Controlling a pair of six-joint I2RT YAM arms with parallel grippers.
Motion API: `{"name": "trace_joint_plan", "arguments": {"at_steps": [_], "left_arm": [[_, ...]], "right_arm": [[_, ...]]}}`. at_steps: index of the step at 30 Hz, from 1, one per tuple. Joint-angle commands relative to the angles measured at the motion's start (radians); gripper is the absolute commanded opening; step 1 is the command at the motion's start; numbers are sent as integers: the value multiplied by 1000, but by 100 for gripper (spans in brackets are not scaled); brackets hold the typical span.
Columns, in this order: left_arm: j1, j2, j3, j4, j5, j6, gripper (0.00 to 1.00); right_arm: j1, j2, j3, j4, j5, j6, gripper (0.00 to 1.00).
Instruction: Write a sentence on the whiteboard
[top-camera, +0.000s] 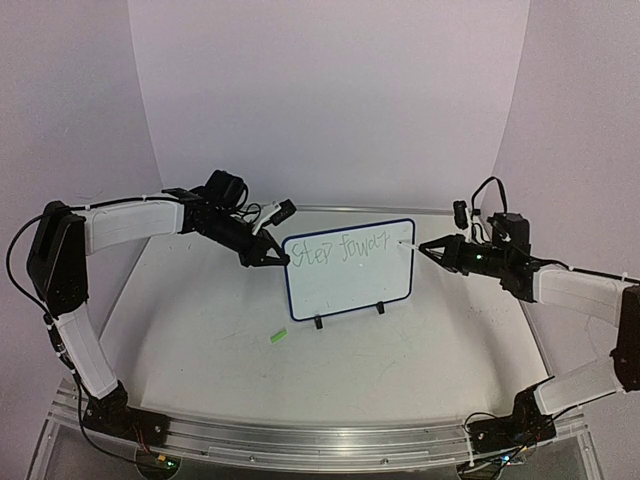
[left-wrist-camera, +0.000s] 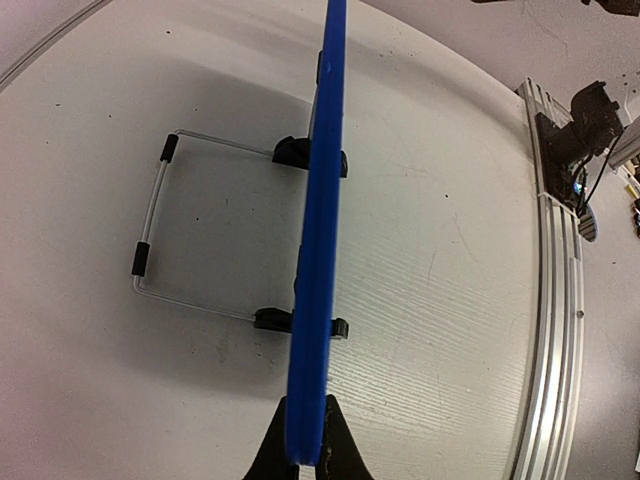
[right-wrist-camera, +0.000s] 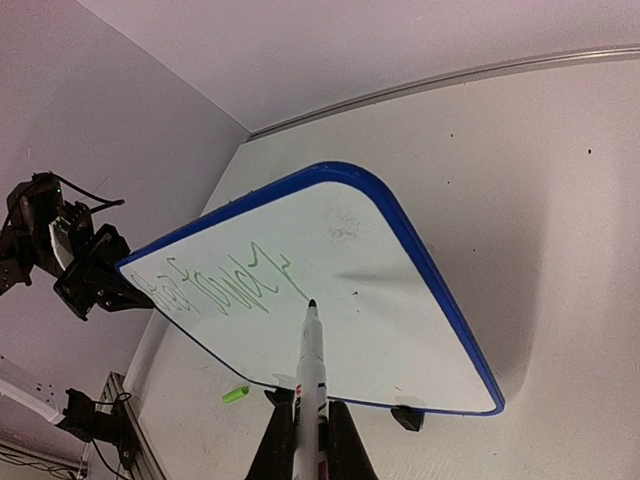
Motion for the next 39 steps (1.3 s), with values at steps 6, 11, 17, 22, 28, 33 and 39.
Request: {"name": "trace_joint_plan", "arguments": {"at_steps": [6,11,17,22,28,33,39], "left_arm": [[-12,21,16,-35,-48,30,0],[-12,20,16,-35,-51,31,0],[-12,19,16,-36,-52,32,0],[-14,18,16,-36,-52,32,0],[-14,20,16,-36,-52,33,0],[-14,22,17,-35,-50,32,0],[-16,24,17,-36,-51,32,0]], "right_arm": [[-13,52,64,84,-35,-1,0],[-13,73,78,90,-34,0,0],[-13,96,94,97,-20,1,0],[-13,127,113,97,-32,-3,0],[-13,152,124,87,-57,-21,0],[-12,164,118,47,-65,-49,0],[-11,166,96,26,-45,-65,0]]}}
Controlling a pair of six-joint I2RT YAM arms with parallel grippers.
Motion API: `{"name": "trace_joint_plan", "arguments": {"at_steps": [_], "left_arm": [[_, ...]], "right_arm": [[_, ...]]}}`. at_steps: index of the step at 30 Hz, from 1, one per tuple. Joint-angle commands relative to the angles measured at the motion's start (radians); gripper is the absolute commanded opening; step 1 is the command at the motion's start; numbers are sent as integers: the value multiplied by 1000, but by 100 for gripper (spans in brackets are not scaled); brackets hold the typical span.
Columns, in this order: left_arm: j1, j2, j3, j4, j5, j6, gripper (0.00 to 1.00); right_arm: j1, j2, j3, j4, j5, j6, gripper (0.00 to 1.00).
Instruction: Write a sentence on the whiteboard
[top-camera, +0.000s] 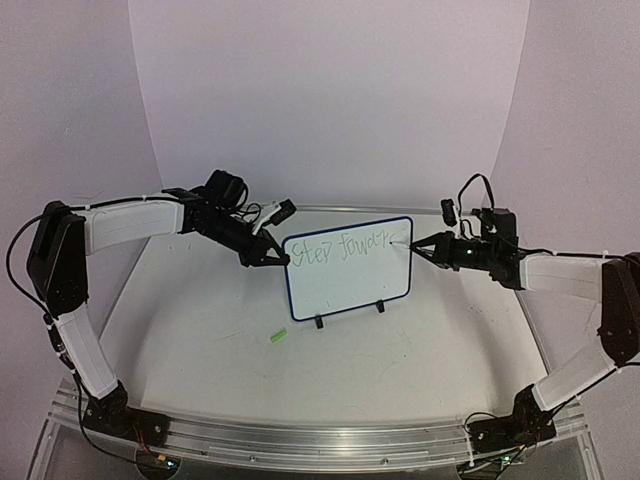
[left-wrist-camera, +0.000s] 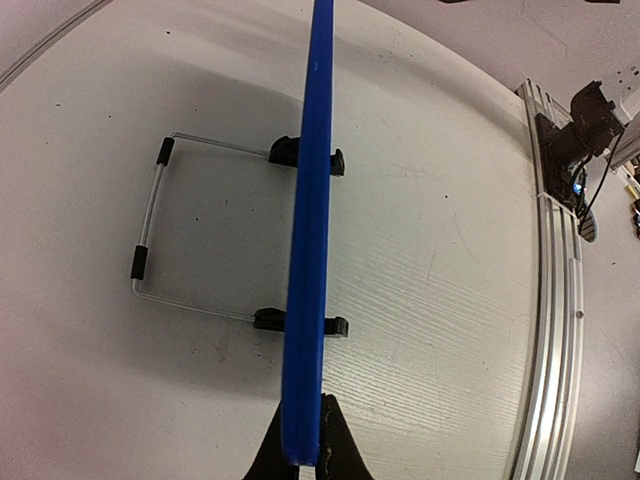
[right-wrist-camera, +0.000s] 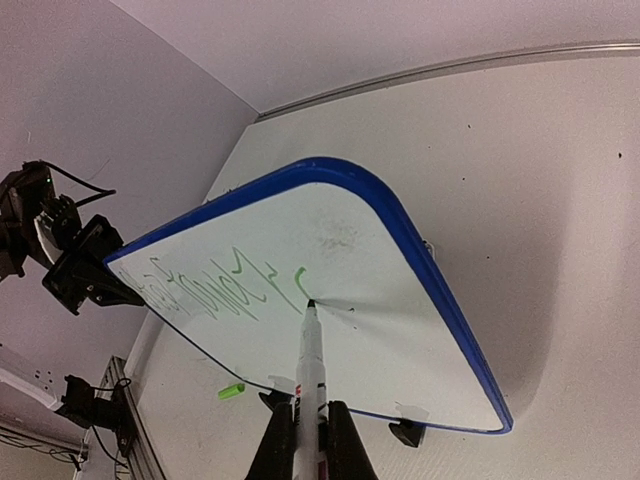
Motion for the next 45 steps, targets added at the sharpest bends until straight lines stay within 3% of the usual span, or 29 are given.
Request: {"name": "trace_joint_plan", "arguments": {"at_steps": [1,29,45], "left_arm": [[-16,24,17,-37,-51,33,0],[-21,13,18,-40,-53,35,0],[-22,16,18,-40,-54,35,0]], "right_arm": [[-2,7,9,-6,31,-27,0],[-3,-40,143,-6,83,18,0],[-2,-23,20,-6,96,5,0]]}}
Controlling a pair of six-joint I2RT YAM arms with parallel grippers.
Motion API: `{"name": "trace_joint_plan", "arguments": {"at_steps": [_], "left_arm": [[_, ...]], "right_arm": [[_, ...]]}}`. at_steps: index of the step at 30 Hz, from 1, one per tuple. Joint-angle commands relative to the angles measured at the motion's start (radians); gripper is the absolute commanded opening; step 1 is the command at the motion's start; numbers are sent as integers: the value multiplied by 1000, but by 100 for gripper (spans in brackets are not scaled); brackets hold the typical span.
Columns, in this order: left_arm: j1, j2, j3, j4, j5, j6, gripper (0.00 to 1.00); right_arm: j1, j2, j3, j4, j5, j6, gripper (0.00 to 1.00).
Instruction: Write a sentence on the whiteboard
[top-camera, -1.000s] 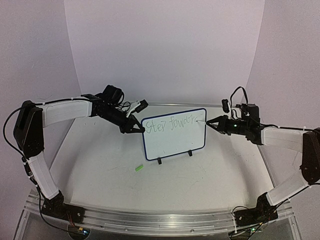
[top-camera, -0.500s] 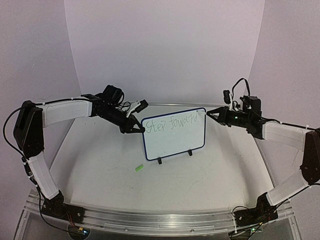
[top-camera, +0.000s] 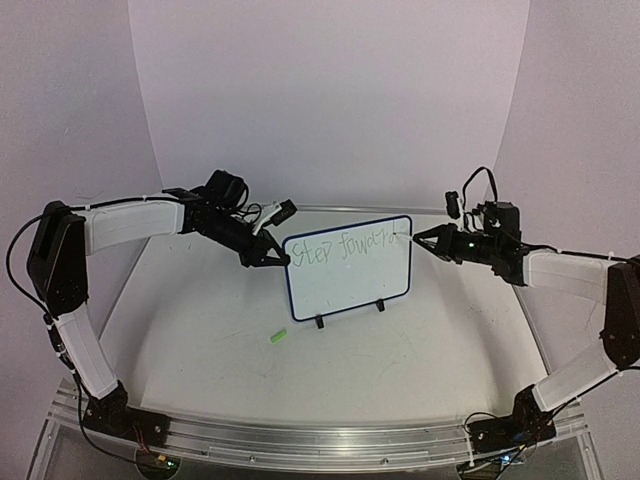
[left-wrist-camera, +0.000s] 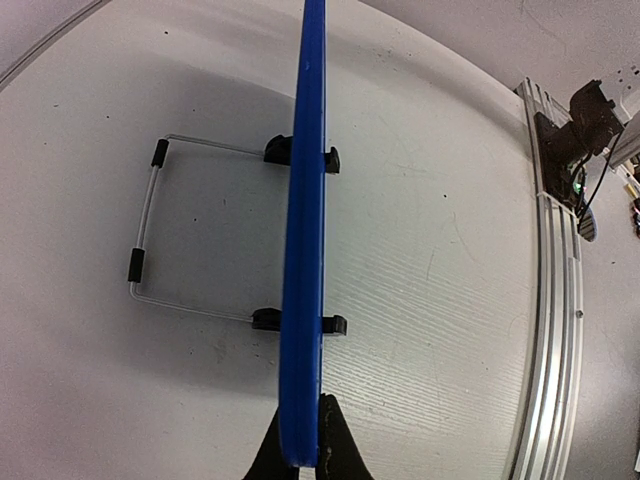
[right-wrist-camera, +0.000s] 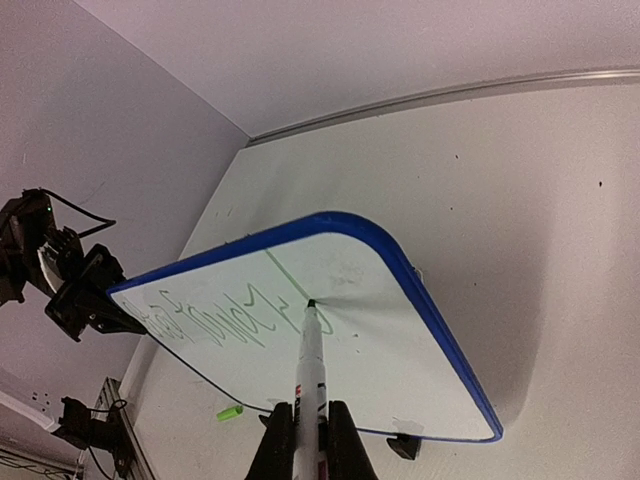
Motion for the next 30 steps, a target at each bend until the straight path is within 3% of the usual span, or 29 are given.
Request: {"name": "trace_joint_plan", "arguments": {"at_steps": [1,17,25,30], "left_arm": [[-19,17,18,-40,-54,35,0],[-21,14,18,-40,-54,35,0],[-21,15,19,-40,-57,31,0],[-21,17,22,-41,-55,27,0]], "right_arm": [[-2,2,-25,19,42,-11,0],[-2,-52,-57,11,133,-2,0],[-2,-129,-61,-7,31,-7,0],[24,-225,-70,-106,-19,-31,0]]}}
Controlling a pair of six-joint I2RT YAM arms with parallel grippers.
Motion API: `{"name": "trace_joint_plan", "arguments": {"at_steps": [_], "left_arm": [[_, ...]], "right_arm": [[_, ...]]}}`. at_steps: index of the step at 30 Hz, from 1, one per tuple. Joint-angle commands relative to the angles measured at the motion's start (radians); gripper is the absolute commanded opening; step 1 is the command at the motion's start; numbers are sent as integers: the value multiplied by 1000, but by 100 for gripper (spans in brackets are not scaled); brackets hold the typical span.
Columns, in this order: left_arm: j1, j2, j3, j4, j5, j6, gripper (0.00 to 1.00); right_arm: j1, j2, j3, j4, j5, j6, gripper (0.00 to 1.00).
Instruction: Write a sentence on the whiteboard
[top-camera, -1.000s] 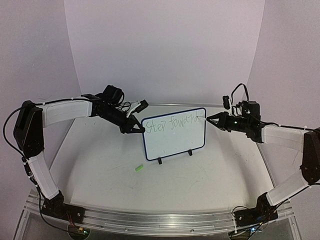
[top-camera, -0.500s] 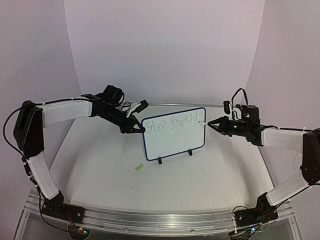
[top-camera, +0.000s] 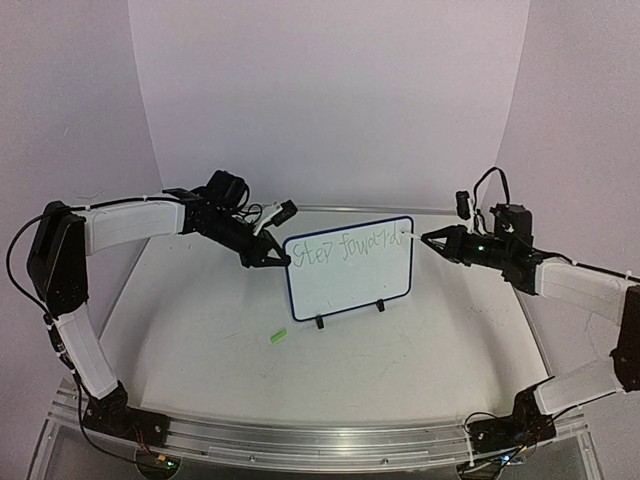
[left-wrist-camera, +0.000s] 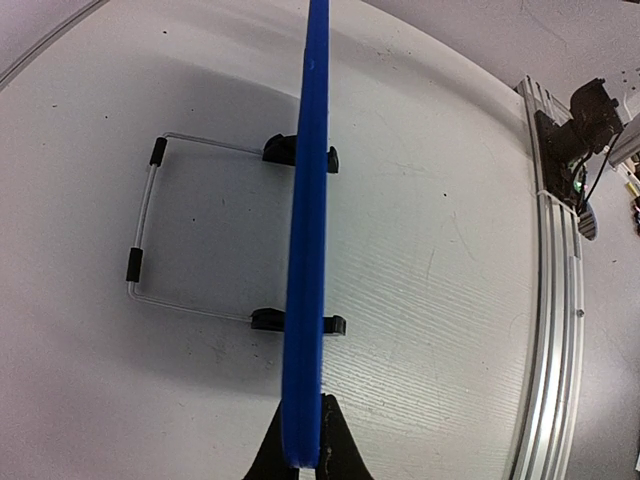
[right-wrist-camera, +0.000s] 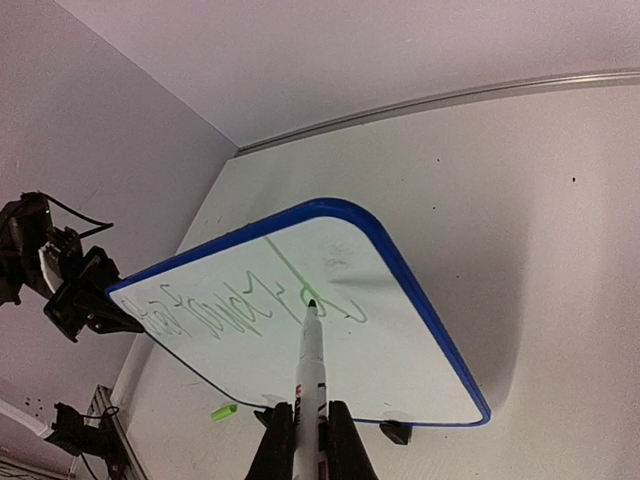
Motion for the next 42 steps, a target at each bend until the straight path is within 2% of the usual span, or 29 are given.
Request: {"name": "trace_joint_plan", "arguments": {"at_steps": [1,5,9,23,32,42], "left_arm": [[-15,18,22,-41,-50,25,0],[-15,18,22,-41,-45,24,0],[-16,18,20,-40,-43,22,0],[-18,26,13,-36,-40,19,0],[-20,27,14,-38,-46,21,0],[-20,27,16,-39,-46,21,0]], "right_arm": [[38,-110,0,-97,-42,-42,0],[125,-159,4,-181,26,-62,0],[252,-155,1,-182,149,-48,0],[612,135,87,59,424,11,0],[691,365,183,177,453,-9,0],[692,444,212,235,513,31,0]]}}
